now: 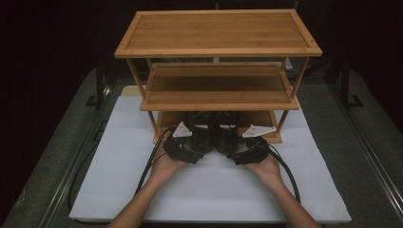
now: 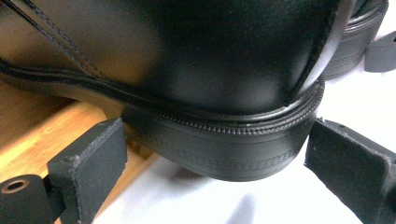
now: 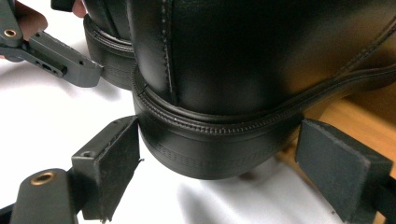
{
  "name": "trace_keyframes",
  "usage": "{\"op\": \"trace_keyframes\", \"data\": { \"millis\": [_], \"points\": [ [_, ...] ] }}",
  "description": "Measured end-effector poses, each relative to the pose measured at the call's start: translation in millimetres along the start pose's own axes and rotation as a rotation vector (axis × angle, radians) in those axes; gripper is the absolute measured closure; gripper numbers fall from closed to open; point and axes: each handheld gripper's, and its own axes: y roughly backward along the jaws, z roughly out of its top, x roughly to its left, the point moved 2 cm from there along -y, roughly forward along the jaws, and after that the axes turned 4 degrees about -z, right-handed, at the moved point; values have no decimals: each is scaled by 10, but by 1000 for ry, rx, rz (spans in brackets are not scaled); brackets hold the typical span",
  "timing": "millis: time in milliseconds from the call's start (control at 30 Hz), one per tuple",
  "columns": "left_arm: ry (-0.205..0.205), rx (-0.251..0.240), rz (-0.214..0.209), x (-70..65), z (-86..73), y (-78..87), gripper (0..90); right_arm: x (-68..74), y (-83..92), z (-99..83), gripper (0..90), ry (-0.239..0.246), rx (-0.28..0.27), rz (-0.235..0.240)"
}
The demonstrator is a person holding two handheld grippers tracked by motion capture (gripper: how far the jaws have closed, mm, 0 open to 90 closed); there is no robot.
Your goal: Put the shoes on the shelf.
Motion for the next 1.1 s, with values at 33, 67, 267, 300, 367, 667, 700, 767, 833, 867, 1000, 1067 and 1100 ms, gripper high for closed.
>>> {"op": "trace_keyframes", "data": {
  "millis": [33,67,267,300,367,667,700,767,833,867,1000,1067,1100],
  "points": [
    [-3,9,4,18,6,-5,53,-12,-20,16,139,3,2,-1],
    [-7,13,9,47,16,-19,53,-21,-35,26,139,9,0,-6],
    [18,0,19,174,43,-95,54,-76,-184,59,139,13,16,-37],
    [17,-4,24,196,51,-104,54,-84,-200,66,139,17,18,-40],
    [18,-30,32,216,77,-92,69,-97,-244,82,139,23,19,-55],
    [-4,-40,47,221,114,-85,119,-116,-324,27,137,15,23,-56],
    [-5,-39,50,218,113,-89,118,-116,-324,22,137,8,30,-54],
    [-4,-45,51,219,105,-92,114,-116,-326,15,139,22,32,-60],
    [7,-45,38,242,90,-71,116,-119,-308,15,153,21,29,-55],
    [12,-47,36,247,85,-68,116,-123,-284,19,153,17,21,-52],
    [24,-50,29,256,65,-28,105,-151,-183,31,151,5,2,-43],
    [23,-42,21,249,59,2,92,-154,-132,31,145,10,-3,-43],
    [22,-42,20,245,58,7,87,-156,-99,28,138,5,-1,-43]
  ]
}}
